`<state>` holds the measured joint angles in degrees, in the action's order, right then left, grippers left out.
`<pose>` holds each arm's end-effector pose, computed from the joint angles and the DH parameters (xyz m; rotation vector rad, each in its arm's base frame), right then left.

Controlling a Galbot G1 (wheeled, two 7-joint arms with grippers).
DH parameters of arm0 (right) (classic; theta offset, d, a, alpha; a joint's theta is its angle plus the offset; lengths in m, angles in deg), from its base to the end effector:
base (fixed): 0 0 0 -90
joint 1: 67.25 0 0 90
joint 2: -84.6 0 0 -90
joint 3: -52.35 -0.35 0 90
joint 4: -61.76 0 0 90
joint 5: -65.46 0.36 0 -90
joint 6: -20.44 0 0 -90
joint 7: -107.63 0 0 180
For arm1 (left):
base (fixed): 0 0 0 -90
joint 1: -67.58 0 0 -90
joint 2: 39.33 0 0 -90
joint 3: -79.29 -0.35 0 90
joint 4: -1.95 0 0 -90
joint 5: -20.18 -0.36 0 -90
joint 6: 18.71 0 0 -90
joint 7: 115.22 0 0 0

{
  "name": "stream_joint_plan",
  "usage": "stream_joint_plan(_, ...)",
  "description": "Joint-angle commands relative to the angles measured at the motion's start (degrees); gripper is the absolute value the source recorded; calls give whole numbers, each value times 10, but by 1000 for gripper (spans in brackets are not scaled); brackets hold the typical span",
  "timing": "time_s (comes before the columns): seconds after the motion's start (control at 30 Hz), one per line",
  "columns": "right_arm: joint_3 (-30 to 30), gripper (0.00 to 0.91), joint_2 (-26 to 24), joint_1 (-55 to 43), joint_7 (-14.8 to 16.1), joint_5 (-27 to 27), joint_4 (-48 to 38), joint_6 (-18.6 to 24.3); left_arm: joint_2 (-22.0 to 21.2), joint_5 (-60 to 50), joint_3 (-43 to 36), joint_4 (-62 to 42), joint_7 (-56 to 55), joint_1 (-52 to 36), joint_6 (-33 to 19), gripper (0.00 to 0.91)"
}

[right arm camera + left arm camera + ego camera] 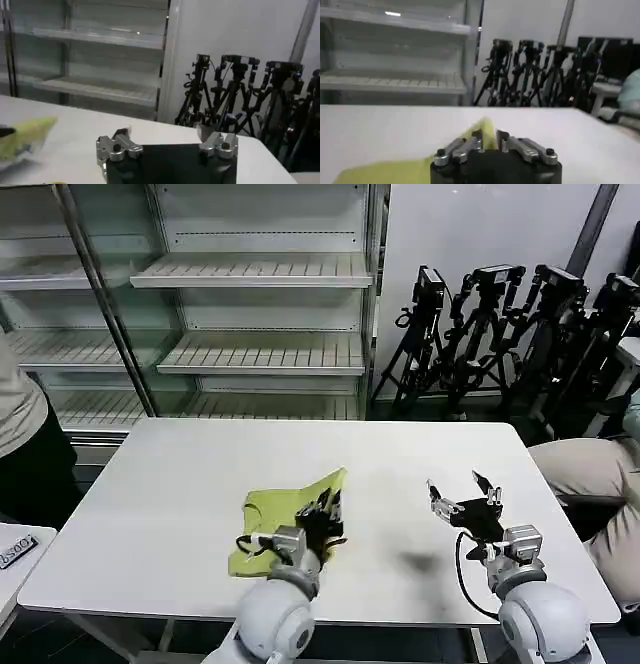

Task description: Fold and organize the clothes.

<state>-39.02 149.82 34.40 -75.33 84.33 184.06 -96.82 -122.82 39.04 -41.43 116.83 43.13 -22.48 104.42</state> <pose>0.2697 -0.0727 -0.1986 0.1777 -2.9890 0.2009 0.2810 -0.1432 -0.2159 -0.4333 -2.8351 0.1208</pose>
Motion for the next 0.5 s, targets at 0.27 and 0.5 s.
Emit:
stream_joint_plan(0.27, 3, 907, 7, -47, 17, 3, -59, 33, 155, -148, 250, -29, 190, -6, -149, 907)
stream_joint_plan(0.5, 13, 907, 13, -55, 18, -28, -72, 35, 212, -148, 370, -124, 250, 31, -234, 907)
